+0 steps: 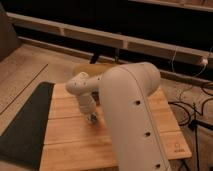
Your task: Wipe the white sponge on the table
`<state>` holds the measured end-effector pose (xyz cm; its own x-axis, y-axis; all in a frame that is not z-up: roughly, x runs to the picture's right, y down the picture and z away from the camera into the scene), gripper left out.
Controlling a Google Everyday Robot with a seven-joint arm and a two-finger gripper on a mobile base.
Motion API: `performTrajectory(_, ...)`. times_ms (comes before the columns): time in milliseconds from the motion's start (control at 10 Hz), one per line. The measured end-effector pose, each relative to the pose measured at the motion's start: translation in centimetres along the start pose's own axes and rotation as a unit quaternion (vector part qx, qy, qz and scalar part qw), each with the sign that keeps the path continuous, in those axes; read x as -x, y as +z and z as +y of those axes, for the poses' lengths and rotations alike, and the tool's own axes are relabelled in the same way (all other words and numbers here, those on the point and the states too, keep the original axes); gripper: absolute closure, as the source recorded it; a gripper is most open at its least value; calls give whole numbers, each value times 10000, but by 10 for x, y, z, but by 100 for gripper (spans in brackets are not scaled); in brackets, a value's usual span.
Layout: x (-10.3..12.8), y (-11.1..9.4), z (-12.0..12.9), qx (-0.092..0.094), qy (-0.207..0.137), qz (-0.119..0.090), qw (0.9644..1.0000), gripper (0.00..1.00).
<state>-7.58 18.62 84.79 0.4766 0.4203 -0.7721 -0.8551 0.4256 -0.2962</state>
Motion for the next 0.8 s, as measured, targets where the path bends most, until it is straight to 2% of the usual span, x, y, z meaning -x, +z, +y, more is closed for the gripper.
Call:
performTrajectory(100,1,3,1,-8,-8,28,10000,38)
performTrajectory(300,1,3,-4,-34,30,53,10000,22)
performTrajectory(800,2,-17,-16,-286,147,-73,9995,20)
